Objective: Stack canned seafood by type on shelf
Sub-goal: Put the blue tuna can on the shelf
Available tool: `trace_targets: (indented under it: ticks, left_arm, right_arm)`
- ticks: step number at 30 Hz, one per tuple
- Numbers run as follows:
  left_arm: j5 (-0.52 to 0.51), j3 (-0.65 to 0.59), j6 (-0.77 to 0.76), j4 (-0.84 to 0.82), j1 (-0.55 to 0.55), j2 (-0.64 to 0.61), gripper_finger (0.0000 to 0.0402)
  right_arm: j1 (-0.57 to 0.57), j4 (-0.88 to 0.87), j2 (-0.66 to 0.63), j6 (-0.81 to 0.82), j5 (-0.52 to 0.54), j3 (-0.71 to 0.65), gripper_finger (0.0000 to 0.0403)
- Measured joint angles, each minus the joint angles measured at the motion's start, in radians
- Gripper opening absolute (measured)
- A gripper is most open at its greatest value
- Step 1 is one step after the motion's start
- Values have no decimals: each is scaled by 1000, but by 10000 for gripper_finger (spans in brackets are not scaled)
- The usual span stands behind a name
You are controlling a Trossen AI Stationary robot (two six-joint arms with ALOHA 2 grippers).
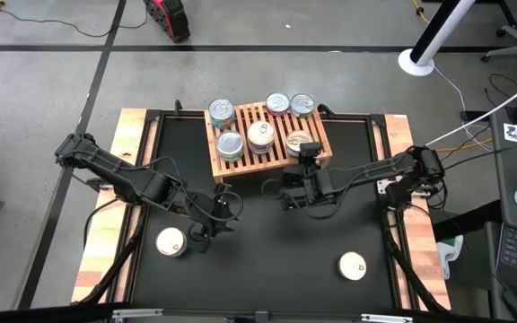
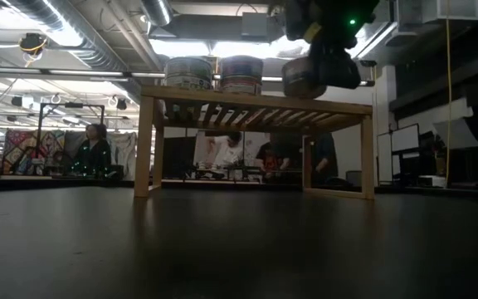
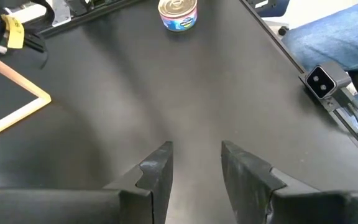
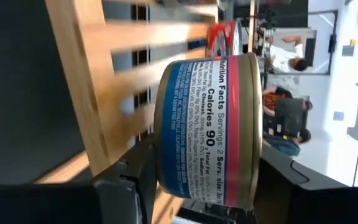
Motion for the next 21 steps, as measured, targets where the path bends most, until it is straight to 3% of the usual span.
trace_targets:
  ticks: [7, 21]
  left_arm:
    - [0, 0, 0, 0, 0, 0, 130]
    - [0, 0, 0, 0, 0, 0, 130]
  right_arm:
    - [-51, 179, 0, -207, -110, 0, 185]
    - [-120, 246, 4, -265, -154, 2, 201]
